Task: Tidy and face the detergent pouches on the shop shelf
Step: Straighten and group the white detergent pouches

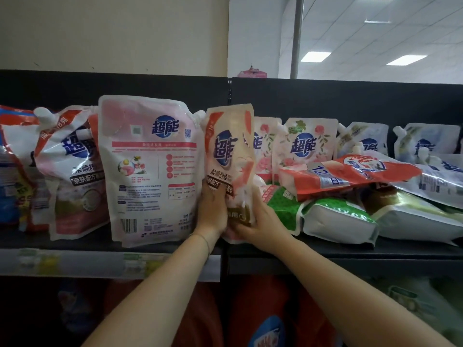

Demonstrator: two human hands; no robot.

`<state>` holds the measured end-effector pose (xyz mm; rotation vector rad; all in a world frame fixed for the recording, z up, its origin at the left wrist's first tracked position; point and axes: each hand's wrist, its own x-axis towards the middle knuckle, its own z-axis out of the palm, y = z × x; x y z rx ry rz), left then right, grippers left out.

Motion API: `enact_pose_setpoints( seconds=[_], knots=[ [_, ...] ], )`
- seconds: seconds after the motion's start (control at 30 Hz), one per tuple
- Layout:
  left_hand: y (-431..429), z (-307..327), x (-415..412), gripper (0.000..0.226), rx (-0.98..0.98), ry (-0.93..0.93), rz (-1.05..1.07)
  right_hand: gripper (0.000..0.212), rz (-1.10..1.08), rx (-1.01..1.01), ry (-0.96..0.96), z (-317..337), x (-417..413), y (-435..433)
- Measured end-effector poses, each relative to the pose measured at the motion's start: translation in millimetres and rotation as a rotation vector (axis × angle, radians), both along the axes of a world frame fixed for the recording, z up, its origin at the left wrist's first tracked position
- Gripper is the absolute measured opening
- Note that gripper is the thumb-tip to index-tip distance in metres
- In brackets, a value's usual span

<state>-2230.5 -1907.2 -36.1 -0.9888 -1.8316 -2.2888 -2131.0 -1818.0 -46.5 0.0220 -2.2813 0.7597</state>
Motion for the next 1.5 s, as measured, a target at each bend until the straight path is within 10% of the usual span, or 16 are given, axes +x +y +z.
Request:
enact_pose_setpoints(
  seconds=[0.27, 0.43, 0.9, 1.5],
  knots=[
    [2, 1, 2, 0.047, 0.097, 0.135, -0.115, 0.081, -0.235, 0.158, -0.040, -6, -17, 5],
    [6, -8, 0, 0.111, -0.057, 0.231, -0.011, 0.055, 0.039, -0.213, -0.063, 21, -8, 15],
    [9, -13, -9, 0.113, -0.240, 0.275, 0.164, 0.045, -0.646, 0.544, -0.728, 53, -63, 54],
    [2, -4, 0, 0.070, -0.031, 0.392, 0.148, 0.037, -0.619, -0.163, 0.137, 63, -51, 67]
  ],
)
